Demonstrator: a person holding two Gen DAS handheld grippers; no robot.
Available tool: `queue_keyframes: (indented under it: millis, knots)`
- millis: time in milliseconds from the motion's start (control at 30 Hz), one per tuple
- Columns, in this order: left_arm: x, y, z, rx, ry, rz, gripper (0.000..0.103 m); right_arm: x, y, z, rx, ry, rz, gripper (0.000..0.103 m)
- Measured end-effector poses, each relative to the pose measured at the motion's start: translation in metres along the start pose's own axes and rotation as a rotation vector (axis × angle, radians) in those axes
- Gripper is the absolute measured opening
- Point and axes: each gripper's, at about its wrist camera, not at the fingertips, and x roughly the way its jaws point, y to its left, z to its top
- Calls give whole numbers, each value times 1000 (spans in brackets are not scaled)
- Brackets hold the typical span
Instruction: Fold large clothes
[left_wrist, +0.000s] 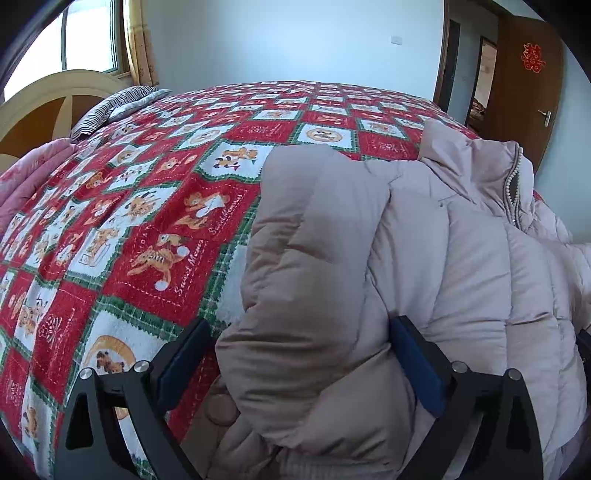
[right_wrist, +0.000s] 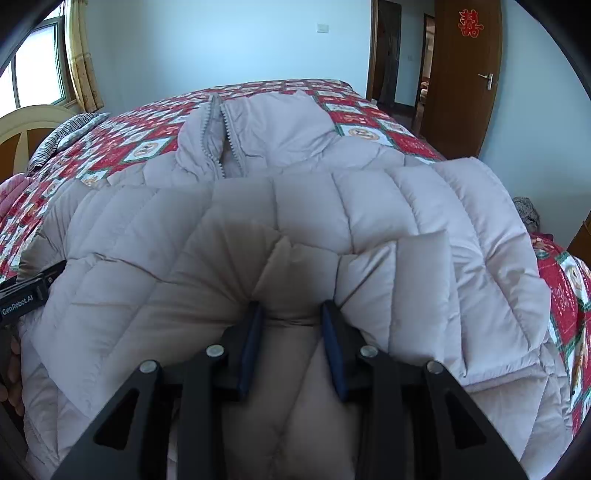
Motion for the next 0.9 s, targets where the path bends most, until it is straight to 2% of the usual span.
queue_keyframes:
  millis: [133,200,267,333,367,500,633,800,900]
  knots:
    - [-1,6,0,-34,-2,-33,99,-1,0,8,3,13,10,38]
    - [-8,18,-4,-103,-32,-69,99,-6,-5,20,23,49,54,42]
    - [-17,30,-7,-172,-83,-102,99,-19,-17,38,87,27,121,50]
    - [-19,36,-8,-209,-96,-107,99,-28,-26,67,136,-9,128,72]
    - [-18,36,-7,-216,-90,-114,99,-26,-29,88,158,-6,125,75]
    - [-21,35,-7,-210,-110,-139,99,8,-36,155,252,38,141,76]
    - [-23,38,-7,-220,-129,-175,99,56,-28,199,329,122,142,76]
    - [-16,39,-6,-229,-98,-193,99,104,-18,226,400,204,78,76]
    - [-13,41,-6,-239,-88,-204,99,124,-16,223,408,286,54,76]
